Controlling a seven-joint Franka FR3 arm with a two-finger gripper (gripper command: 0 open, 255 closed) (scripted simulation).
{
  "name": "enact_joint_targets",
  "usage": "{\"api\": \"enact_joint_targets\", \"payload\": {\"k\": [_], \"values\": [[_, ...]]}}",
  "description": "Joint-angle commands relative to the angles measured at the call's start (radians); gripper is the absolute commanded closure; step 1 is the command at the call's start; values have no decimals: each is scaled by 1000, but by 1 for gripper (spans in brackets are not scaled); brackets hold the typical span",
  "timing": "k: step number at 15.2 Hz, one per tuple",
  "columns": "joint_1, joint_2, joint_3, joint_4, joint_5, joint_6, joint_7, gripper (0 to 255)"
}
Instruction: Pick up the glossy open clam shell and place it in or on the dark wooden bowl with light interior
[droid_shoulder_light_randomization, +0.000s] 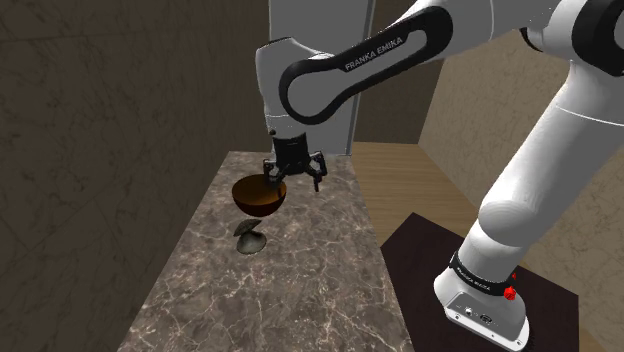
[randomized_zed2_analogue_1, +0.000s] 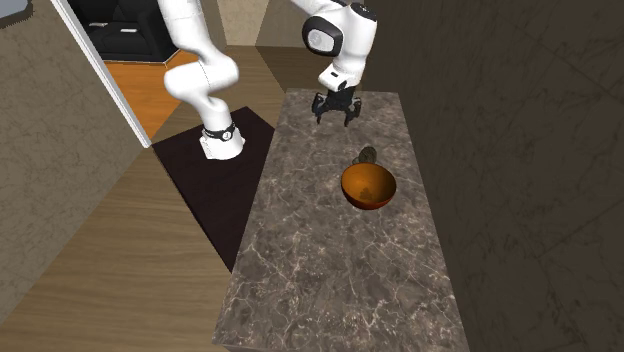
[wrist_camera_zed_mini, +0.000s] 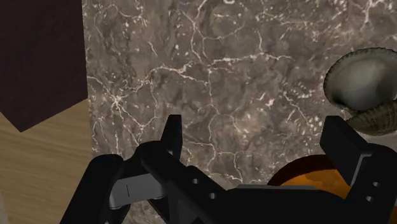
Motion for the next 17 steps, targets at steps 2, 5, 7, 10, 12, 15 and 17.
{"api": "enact_joint_targets", "payload": {"k": [2, 5, 7, 10, 12, 15, 17], "values": [[12, 168, 24, 106, -93, 16, 183, 0], [55, 322, 9, 221, -176, 10, 337, 0], [93, 419, -15, 305, -221, -2, 425, 0], [152, 558, -57, 443, -271, -28, 536, 0], [191, 647, -88, 544, -293, -50, 597, 0], [196, 662, -95, 535, -299, -28, 606, 0], [195, 668, -98, 516, -303, -4, 609, 0]]}}
